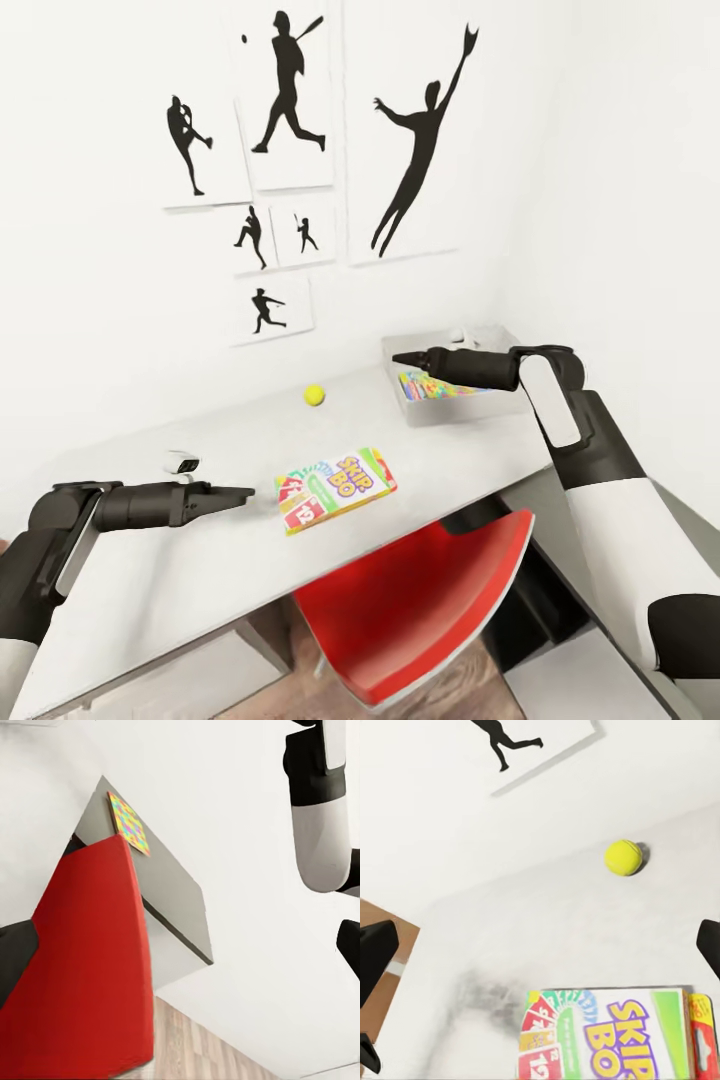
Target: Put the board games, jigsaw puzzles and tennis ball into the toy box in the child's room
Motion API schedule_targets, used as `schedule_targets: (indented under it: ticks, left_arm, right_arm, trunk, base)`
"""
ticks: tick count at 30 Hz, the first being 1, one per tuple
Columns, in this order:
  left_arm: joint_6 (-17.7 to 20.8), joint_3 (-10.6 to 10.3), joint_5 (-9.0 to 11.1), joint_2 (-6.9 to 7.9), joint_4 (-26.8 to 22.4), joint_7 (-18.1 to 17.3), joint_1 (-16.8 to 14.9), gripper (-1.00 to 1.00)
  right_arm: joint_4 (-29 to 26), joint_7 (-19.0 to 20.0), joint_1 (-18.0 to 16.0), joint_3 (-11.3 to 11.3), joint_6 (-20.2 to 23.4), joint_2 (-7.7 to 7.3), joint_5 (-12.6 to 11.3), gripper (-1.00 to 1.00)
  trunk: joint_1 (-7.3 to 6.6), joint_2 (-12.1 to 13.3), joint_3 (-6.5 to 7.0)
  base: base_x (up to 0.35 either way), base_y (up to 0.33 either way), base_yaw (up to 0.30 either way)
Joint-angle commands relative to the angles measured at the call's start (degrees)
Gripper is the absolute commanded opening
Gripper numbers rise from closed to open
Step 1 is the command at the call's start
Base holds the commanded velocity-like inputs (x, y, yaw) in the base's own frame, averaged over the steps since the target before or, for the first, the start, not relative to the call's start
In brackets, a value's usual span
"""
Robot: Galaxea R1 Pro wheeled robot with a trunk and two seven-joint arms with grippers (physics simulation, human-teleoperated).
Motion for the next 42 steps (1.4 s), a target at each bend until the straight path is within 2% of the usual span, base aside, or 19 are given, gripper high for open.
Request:
schedule_targets:
  ticks: [1, 10, 18, 22, 30, 42]
  left_arm:
    - [0.6, 0.0, 0.0, -0.01, 0.0, -0.2, -0.1, 1.00]
    - [0.6, 0.0, 0.0, -0.02, 0.0, -0.2, -0.1, 1.00]
    - [0.6, 0.0, 0.0, -0.02, 0.0, -0.2, 0.0, 1.00]
    - [0.6, 0.0, 0.0, -0.02, 0.0, -0.2, -0.1, 1.00]
    - [0.6, 0.1, 0.0, 0.11, 0.0, -0.2, -0.1, 1.00]
    - [0.6, 0.2, -0.1, 0.33, 0.3, -0.2, -0.1, 1.00]
  right_arm:
    - [0.1, 0.6, 0.0, 0.1, 0.1, -0.05, 0.6, 1.00]
    - [0.6, -1.2, -0.1, 0.2, -0.1, 0.35, 0.6, 1.00]
    - [2.7, -6.6, -0.3, 0.2, 0.1, 2.62, 0.5, 1.00]
    - [4.6, -8.9, -0.3, 0.2, -0.1, 3.20, 0.5, 1.00]
    - [9.4, -14.9, -0.3, 0.1, -0.5, 3.46, 0.4, 1.00]
    - [9.7, -15.9, -0.3, 0.1, -0.7, 3.39, 0.7, 1.00]
  trunk:
    - [0.01, -0.1, -0.03]
    - [0.01, -0.1, 0.49]
    - [0.01, -0.1, 0.83]
    - [0.01, -0.1, 0.86]
    - [0.01, -0.1, 0.87]
    - [0.01, -0.1, 1.10]
  base:
    - [-0.067, 0.001, 0.221]
    - [-0.016, 0.000, 0.238]
    - [-0.041, 0.031, 0.245]
    - [-0.118, 0.089, 0.079]
    - [-0.015, 0.011, 0.010]
    - [0.000, 0.000, 0.000]
